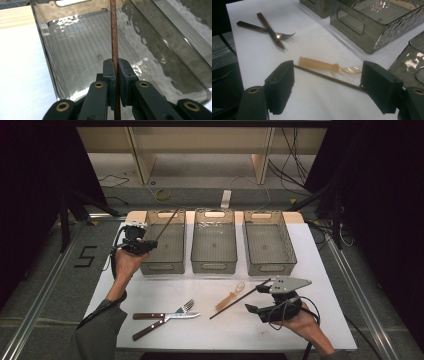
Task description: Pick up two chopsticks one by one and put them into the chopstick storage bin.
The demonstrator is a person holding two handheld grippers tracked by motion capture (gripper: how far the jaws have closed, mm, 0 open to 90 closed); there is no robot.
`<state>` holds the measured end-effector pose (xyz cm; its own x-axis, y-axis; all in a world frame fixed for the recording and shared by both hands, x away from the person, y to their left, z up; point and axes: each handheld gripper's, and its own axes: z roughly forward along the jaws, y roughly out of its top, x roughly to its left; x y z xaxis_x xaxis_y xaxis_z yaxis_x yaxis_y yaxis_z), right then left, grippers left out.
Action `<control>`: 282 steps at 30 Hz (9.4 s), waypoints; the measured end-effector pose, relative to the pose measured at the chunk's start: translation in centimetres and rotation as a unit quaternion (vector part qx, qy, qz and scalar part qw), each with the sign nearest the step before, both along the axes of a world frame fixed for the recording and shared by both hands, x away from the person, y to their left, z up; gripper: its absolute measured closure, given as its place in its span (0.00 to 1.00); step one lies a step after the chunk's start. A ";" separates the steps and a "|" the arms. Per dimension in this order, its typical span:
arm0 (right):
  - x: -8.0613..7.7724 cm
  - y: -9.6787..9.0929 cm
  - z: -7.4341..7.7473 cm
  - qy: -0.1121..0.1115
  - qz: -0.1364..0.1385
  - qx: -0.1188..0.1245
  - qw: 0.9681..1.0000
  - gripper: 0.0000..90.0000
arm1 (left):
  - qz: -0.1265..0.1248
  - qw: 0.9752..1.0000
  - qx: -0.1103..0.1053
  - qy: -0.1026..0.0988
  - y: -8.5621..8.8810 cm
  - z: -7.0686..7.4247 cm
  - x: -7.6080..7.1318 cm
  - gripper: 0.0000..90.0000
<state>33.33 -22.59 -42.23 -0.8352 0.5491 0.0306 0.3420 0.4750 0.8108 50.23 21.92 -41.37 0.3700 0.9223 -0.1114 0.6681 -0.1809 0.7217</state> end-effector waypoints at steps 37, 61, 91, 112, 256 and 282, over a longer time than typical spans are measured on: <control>4.9 1.3 -0.6 0.024 0.031 -0.118 0.992 0.32 | -0.101 0.980 -0.144 -0.096 -2.8 0.6 -11.7 0.18; 8.0 2.7 -1.8 0.071 0.096 -0.241 0.963 0.40 | -0.140 0.978 -0.105 -0.109 -4.1 -0.3 -14.4 0.16; 9.4 4.0 -3.7 0.097 0.125 -0.299 0.941 0.65 | -0.159 0.978 -0.087 -0.107 -4.8 -0.6 -14.6 0.17; 7.6 4.8 -3.4 0.069 0.194 -0.363 0.909 0.86 | -0.158 0.978 -0.086 -0.106 -4.7 -0.6 -14.6 0.17; 3.2 5.0 0.5 -0.036 0.108 -0.105 0.988 0.33 | -0.117 0.992 -0.007 -0.052 -3.5 3.1 -8.3 0.95; 2.1 4.6 0.1 -0.036 0.109 -0.091 0.989 0.32 | -0.030 0.999 0.007 -0.015 -0.6 1.7 -1.5 0.95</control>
<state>35.41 -18.03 -42.09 -0.9311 0.3458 -0.1161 0.1595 0.6721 0.7231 48.77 21.30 -39.71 0.4276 0.8998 -0.0860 0.6337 -0.2306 0.7384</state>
